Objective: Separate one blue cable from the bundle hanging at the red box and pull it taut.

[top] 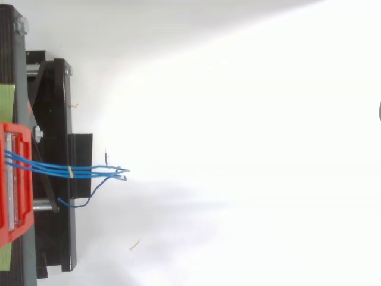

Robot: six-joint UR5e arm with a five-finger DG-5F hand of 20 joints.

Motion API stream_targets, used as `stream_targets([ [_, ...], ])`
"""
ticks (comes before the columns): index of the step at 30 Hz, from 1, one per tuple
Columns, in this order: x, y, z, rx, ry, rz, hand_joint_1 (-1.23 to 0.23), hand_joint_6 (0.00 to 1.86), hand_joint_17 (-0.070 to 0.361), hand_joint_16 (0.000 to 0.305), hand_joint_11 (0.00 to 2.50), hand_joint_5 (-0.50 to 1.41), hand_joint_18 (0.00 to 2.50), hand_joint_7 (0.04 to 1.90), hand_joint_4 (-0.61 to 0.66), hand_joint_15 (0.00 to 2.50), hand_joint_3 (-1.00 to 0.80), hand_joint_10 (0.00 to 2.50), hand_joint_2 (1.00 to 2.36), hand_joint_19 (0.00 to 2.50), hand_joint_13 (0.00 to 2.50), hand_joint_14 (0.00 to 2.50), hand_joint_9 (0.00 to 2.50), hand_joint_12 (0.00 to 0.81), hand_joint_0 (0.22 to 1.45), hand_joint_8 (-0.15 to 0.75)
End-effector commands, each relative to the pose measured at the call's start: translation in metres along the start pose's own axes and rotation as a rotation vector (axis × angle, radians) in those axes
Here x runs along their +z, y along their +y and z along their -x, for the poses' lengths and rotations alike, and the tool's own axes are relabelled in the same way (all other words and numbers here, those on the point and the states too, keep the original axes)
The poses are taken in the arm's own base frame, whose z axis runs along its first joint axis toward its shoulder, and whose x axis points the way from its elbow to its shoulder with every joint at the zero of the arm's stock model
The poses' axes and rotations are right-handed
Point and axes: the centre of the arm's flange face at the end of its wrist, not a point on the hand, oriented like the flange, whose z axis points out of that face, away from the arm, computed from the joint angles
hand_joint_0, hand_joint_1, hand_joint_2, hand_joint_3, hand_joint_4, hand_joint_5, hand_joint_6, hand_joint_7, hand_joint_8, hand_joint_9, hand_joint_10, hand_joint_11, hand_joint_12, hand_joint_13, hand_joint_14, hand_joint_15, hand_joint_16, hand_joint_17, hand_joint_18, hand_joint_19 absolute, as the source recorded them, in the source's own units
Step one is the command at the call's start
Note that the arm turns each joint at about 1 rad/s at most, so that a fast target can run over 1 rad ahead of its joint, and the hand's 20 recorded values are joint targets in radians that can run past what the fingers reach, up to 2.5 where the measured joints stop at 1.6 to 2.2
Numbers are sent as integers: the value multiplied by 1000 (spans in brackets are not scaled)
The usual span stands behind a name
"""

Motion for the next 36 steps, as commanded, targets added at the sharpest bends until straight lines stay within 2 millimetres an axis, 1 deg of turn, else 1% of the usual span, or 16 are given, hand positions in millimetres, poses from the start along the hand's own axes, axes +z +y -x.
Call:
stream_targets([
  [1, 0, 0, 0, 0, -1, -1, -559, 502, 91, 41, 238, -187, 523, 792, 217, 244, -500, 6, 1000, 369, 655, 9, 695, 333, 490, 284],
  [4, 0, 0, 0, 0, -1, -1, -574, 502, 91, 41, 248, -183, 521, 797, 208, 251, -500, 6, 1000, 384, 654, 9, 715, 325, 504, 276],
  [6, 0, 0, 0, 0, 0, 1, -577, 502, 95, 42, 250, -183, 549, 795, 215, 262, -500, 7, 1000, 391, 680, 9, 729, 338, 509, 282],
  [16, 0, 0, -2, 0, 3, 1, -595, 502, 96, 43, 279, -184, 606, 798, 223, 274, -500, 8, 1000, 423, 705, 10, 754, 337, 533, 291],
  [18, 0, 0, -2, 0, 3, 1, -597, 502, 93, 41, 288, -175, 641, 798, 248, 272, -500, 8, 1000, 432, 730, 10, 806, 340, 552, 298],
  [21, 0, 0, -2, -1, 3, -1, -598, 502, 93, 41, 304, -174, 648, 800, 247, 272, -500, 8, 1001, 422, 732, 11, 820, 342, 557, 298],
  [28, 0, 0, -2, -1, 3, -1, -626, 502, 95, 42, 307, -178, 653, 799, 249, 274, -500, 10, 1000, 405, 722, 10, 794, 353, 523, 302],
  [36, 0, 0, -2, 0, 2, 1, -638, 502, 93, 41, 311, -179, 645, 803, 249, 272, -500, 10, 1000, 404, 716, 9, 788, 354, 523, 303],
])
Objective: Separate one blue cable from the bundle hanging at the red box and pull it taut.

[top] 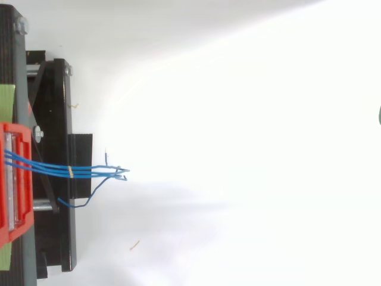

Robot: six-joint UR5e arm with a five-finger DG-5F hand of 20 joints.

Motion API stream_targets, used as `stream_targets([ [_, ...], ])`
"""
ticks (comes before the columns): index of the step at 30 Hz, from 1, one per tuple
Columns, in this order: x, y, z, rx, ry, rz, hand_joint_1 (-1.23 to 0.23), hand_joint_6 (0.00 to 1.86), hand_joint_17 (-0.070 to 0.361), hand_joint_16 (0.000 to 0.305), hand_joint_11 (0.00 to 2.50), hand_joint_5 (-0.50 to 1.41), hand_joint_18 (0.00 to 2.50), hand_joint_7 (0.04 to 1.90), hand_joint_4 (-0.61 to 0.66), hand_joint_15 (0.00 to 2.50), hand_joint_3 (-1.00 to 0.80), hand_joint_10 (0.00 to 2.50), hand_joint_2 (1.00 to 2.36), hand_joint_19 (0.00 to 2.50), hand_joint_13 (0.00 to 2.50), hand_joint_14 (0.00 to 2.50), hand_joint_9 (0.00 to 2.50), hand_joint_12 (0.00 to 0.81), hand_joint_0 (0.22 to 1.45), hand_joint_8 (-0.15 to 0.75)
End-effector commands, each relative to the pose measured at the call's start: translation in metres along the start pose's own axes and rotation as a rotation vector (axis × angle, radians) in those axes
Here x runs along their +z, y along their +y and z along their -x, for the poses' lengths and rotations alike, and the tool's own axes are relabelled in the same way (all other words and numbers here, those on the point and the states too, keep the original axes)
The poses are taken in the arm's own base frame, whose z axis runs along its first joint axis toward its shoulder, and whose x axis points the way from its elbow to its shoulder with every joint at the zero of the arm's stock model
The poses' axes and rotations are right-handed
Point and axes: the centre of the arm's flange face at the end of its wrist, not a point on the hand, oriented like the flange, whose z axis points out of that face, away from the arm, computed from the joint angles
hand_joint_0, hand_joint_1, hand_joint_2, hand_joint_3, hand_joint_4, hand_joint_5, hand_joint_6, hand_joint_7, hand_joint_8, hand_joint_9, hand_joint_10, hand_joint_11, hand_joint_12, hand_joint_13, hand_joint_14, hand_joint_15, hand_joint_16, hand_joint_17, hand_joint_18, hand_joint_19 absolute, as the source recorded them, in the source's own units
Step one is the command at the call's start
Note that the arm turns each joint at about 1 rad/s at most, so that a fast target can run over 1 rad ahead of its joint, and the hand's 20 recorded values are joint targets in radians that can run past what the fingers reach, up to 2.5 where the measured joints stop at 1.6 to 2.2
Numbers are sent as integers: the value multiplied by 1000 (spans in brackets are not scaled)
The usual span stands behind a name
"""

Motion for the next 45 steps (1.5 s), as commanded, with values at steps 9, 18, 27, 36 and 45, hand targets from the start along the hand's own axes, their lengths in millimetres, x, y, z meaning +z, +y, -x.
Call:
stream_targets([
  [9, 28, -38, -11, -2, 9, -51, -632, 502, 92, 41, 317, -179, 649, 801, 250, 271, -500, 8, 1000, 406, 721, 9, 797, 355, 529, 302],
  [18, 89, -89, -27, 14, -13, 21, -625, 502, 91, 41, 337, -178, 657, 800, 254, 278, -500, 8, 1000, 408, 738, 10, 814, 355, 531, 306],
  [27, 116, -113, -33, 5, -28, 9, -621, 502, 92, 41, 340, -177, 679, 799, 253, 294, -500, 11, 1000, 421, 769, 10, 830, 355, 535, 305],
  [36, 148, -117, -38, -6, -43, 35, -658, 502, 91, 41, 355, -176, 688, 802, 261, 299, -500, 9, 1000, 421, 776, 10, 833, 357, 542, 307],
  [45, 157, -126, -38, -105, -113, 43, -665, 502, 91, 40, 354, -175, 691, 804, 259, 307, -500, 11, 1000, 428, 780, 11, 831, 355, 544, 303],
])
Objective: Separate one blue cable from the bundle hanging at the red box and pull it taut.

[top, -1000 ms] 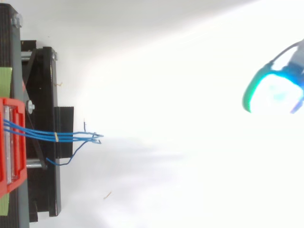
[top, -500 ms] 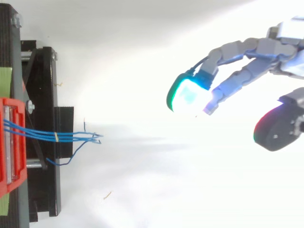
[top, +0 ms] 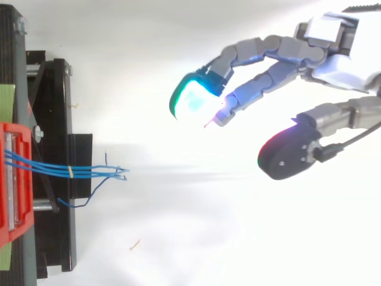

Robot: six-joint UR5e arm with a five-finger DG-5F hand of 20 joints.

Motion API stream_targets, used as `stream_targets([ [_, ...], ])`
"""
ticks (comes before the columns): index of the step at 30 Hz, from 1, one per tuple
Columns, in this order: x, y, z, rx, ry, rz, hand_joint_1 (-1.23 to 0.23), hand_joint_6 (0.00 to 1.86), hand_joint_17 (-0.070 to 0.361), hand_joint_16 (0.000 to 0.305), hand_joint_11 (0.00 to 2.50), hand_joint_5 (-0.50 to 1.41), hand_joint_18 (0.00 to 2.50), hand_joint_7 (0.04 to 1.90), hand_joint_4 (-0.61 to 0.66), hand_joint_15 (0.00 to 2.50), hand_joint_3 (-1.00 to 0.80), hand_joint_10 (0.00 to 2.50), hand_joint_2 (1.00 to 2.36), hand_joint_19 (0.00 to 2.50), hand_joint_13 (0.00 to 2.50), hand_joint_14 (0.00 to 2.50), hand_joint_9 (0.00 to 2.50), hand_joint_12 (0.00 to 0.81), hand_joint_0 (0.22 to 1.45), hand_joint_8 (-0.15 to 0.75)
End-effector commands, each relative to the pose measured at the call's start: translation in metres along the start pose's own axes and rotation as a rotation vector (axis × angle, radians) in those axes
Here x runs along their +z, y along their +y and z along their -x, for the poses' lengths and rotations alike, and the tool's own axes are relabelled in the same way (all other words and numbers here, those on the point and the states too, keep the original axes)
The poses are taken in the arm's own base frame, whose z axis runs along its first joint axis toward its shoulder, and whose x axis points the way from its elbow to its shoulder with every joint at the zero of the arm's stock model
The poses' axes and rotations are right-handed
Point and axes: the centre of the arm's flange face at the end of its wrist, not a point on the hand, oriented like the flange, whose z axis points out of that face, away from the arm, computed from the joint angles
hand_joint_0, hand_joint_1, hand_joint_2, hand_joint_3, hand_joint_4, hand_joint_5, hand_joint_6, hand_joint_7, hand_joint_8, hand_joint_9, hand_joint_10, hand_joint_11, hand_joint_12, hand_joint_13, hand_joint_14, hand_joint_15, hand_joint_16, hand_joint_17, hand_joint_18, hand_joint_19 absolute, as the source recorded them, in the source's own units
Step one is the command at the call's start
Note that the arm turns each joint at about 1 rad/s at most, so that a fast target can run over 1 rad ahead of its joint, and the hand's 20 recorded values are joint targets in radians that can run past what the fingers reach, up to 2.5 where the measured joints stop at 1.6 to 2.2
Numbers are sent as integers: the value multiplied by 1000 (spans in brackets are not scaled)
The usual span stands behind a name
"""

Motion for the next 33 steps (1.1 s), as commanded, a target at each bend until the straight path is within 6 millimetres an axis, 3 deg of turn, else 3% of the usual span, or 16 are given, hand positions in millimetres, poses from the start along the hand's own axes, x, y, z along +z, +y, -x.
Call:
stream_targets([
  [1, 7, -9, -3, -27, -16, -3, -666, 502, 91, 40, 362, -175, 691, 806, 257, 307, -500, 11, 1000, 433, 782, 11, 831, 355, 543, 304],
  [16, 79, -54, -29, 24, 6, -13, -658, 502, 90, 40, 361, -175, 696, 804, 259, 318, -500, 9, 1000, 438, 787, 11, 833, 357, 547, 304],
  [23, 86, -49, -35, 37, 12, 26, -660, 502, 91, 40, 362, -175, 697, 804, 258, 319, -500, 9, 1000, 438, 789, 11, 830, 358, 548, 307],
  [26, 90, -58, -39, 41, 10, 39, -662, 502, 91, 40, 356, -175, 698, 805, 258, 315, -500, 9, 1000, 440, 791, 11, 832, 358, 547, 304],
  [28, 110, -72, -42, 69, 17, 44, -663, 502, 91, 40, 356, -175, 698, 805, 257, 321, -500, 9, 1000, 447, 792, 13, 832, 356, 547, 303],
  [30, 122, -68, -47, 105, 42, 57, -663, 502, 91, 40, 361, -175, 698, 805, 262, 323, -500, 9, 1000, 447, 793, 11, 831, 356, 547, 303],
  [33, 122, -63, -53, 120, 68, 49, -663, 502, 91, 41, 355, -175, 698, 804, 259, 315, -500, 9, 1000, 447, 793, 12, 831, 358, 547, 305],
])
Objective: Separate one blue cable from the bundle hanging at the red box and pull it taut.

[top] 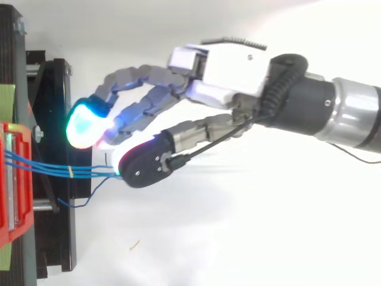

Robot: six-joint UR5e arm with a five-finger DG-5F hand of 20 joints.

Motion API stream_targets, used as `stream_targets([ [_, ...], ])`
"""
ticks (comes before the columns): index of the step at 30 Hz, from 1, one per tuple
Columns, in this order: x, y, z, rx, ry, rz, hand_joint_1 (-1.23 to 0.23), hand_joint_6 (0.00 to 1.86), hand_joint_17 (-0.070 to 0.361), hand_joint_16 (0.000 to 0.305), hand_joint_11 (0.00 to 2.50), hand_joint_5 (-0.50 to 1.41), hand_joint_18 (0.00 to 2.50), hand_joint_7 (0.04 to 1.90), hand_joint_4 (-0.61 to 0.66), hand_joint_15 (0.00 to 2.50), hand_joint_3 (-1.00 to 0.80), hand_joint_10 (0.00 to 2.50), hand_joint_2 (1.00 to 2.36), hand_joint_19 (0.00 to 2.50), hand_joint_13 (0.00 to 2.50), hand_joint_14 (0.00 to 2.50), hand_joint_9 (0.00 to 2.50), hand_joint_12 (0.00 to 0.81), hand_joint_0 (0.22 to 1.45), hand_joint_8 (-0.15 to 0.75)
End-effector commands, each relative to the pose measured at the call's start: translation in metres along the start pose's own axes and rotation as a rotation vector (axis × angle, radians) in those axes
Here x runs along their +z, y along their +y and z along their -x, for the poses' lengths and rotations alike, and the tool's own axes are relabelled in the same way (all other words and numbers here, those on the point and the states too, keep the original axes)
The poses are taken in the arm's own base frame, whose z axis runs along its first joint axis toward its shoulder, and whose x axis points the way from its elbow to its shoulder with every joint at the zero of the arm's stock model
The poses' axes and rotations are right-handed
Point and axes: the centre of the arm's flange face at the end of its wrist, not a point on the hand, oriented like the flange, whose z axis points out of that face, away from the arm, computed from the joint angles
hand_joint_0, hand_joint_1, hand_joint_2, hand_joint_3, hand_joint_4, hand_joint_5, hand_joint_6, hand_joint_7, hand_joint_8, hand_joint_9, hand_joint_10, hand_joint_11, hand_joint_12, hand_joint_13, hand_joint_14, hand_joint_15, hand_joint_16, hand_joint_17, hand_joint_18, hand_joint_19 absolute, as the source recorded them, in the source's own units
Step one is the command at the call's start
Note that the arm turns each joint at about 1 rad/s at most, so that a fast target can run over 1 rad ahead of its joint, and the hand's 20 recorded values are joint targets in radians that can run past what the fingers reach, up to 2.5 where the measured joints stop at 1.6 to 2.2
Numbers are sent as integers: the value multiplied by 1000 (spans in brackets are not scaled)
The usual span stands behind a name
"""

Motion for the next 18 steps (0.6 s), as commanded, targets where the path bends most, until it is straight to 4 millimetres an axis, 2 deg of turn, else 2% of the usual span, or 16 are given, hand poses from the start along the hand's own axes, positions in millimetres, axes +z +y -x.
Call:
stream_targets([
  [1, 8, 3, -8, 31, 26, 1, -663, 502, 91, 41, 358, -175, 698, 804, 260, 323, -500, 9, 1000, 447, 793, 13, 831, 355, 547, 306],
  [18, 8, 3, -18, 68, 124, 6, -699, 502, 89, 39, 364, -169, 711, 814, 268, 347, -500, 9, 1000, 463, 816, 12, 844, 350, 576, 301],
])
